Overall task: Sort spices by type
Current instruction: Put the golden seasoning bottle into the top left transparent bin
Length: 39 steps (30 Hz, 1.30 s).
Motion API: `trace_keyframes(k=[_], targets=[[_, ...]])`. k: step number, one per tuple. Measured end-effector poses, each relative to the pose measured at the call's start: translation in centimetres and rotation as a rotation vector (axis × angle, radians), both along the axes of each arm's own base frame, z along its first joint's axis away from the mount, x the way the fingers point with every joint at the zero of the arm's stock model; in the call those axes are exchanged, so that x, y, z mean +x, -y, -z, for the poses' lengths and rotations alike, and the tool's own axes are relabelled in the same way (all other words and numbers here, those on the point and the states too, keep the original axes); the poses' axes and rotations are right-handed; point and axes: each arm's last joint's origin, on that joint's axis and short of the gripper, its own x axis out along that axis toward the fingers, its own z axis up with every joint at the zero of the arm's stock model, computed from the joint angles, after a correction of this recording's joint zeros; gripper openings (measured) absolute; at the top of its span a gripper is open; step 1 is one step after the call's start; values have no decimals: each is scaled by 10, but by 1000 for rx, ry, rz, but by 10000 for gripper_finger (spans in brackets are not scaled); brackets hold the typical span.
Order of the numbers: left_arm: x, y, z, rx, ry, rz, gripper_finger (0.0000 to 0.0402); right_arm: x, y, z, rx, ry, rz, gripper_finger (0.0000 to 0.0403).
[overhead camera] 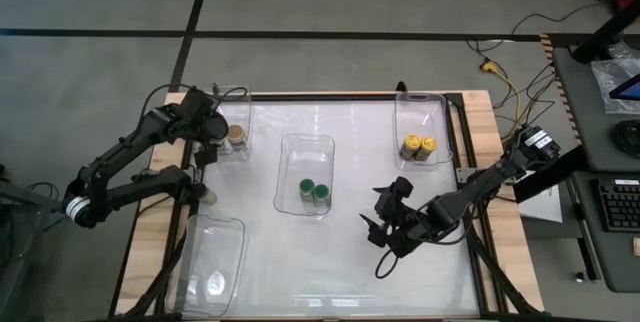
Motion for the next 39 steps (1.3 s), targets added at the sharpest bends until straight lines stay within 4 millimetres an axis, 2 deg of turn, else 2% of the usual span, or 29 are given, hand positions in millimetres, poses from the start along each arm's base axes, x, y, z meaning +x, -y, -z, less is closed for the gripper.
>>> trace_keyframes(k=[10, 39], targets=[[0, 0, 0, -6, 11, -27, 276, 0, 0, 0, -3, -2, -2, 379], [2, -1, 0, -19, 42, -31, 279, 0, 0, 0, -5, -1, -3, 379]])
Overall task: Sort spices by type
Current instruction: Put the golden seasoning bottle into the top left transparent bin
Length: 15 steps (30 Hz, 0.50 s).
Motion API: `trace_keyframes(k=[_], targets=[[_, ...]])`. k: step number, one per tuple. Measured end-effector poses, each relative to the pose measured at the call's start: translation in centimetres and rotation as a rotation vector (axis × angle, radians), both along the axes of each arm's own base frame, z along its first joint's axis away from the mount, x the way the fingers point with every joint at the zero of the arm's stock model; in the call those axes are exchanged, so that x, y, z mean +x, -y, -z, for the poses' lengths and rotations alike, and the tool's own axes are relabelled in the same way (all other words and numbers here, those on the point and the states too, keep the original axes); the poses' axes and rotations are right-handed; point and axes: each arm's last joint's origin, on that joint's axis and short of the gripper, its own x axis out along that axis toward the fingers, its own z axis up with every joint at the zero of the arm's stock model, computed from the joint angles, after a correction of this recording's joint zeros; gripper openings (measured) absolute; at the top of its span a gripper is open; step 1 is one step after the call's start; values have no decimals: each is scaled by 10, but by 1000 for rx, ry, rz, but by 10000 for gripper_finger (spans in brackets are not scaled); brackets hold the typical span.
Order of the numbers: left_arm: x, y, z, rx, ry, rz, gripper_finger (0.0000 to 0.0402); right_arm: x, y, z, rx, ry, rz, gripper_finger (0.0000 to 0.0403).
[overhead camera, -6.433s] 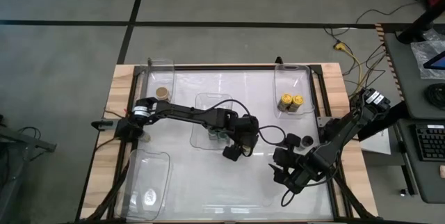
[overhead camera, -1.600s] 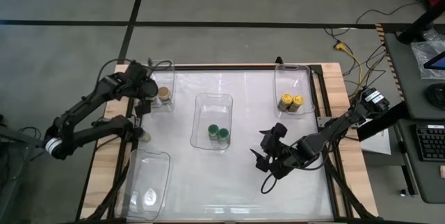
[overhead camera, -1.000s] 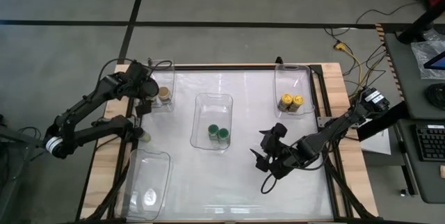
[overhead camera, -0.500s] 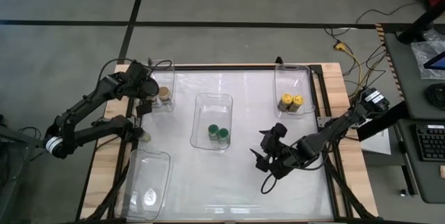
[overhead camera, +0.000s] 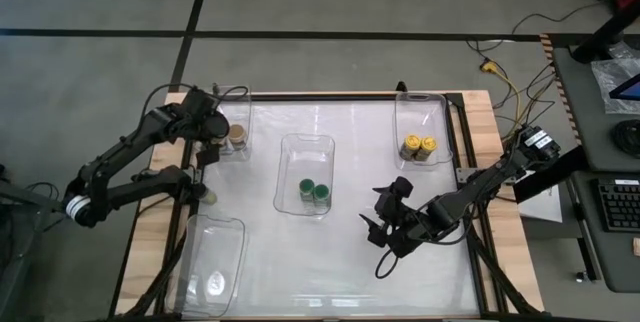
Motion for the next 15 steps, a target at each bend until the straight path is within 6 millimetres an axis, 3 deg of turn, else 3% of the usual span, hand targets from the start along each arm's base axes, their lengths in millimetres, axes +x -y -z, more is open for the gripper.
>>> trace_keyframes(k=[15], targets=[[2, -3, 3, -3, -35, 56, 279, 0, 0, 0, 7, 5, 5, 379]])
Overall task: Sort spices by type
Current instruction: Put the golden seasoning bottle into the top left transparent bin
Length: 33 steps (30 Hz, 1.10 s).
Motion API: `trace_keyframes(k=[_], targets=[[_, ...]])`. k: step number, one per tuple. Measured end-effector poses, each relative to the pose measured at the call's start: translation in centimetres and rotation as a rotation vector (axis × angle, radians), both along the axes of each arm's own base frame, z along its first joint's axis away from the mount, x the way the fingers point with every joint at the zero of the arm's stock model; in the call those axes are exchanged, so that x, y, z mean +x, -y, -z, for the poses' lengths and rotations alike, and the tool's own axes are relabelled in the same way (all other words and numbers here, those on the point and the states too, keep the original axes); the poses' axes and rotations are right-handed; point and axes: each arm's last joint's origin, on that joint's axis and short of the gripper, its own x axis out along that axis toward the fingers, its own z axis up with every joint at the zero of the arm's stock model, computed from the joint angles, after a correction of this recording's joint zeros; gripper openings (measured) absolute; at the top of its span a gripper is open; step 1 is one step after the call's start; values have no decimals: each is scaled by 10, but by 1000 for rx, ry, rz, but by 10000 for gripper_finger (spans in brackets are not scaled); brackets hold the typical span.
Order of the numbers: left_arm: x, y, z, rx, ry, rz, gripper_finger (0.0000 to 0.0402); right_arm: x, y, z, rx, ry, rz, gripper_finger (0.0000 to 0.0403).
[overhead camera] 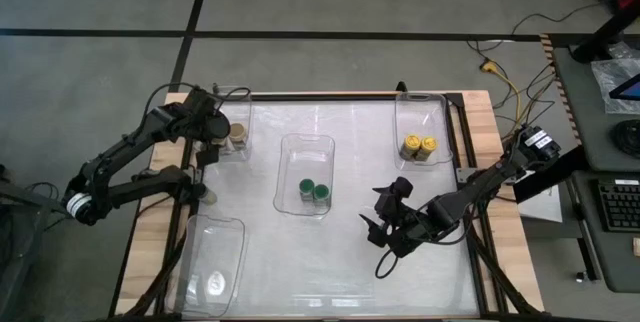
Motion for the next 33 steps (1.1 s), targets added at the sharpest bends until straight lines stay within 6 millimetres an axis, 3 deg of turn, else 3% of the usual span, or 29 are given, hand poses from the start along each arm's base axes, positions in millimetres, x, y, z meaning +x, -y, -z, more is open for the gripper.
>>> trace_keyframes(k=[12, 33], targets=[[-1, -3, -1, 56, -42, -22, 305, 0, 0, 0, 0, 0, -1, 379], [0, -3, -3, 51, -8, -85, 307, 0, 0, 0, 1, 0, 1, 379]])
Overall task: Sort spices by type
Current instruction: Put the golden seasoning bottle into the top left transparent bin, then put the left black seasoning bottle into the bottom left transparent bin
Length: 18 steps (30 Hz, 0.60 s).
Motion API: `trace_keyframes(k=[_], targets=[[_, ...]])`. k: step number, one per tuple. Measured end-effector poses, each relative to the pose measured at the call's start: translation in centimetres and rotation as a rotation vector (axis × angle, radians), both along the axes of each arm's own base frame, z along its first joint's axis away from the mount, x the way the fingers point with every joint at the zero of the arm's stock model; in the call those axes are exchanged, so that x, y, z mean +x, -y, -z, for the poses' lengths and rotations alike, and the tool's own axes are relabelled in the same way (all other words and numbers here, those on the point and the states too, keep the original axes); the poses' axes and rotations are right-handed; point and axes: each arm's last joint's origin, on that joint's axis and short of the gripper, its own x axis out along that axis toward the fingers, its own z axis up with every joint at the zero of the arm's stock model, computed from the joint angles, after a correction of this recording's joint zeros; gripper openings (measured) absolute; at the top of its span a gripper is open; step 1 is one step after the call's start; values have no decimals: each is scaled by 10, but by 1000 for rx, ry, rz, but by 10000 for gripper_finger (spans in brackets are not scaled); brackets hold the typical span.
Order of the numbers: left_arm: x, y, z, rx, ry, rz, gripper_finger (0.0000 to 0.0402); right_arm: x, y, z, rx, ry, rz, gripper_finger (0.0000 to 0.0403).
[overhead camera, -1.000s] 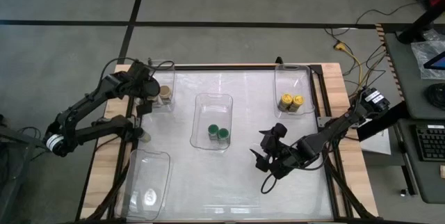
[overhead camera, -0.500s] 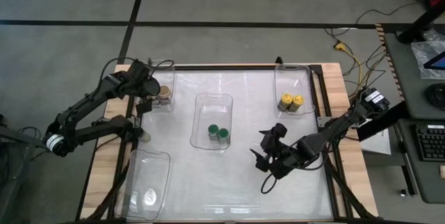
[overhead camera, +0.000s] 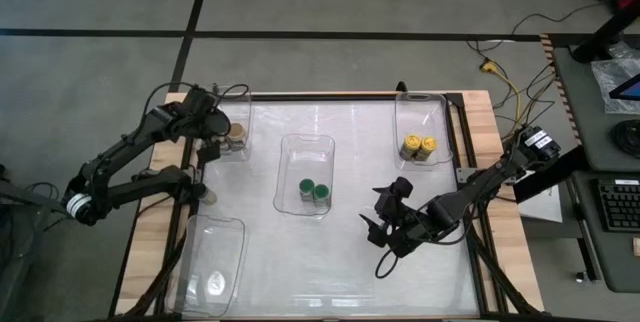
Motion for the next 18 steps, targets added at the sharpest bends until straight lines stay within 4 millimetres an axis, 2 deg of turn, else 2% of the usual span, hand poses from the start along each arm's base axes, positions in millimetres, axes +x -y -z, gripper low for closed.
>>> trace_keyframes(k=[18], targets=[[-5, 9, -6, 15, 35, -32, 307, 0, 0, 0, 4, 2, 4, 379]])
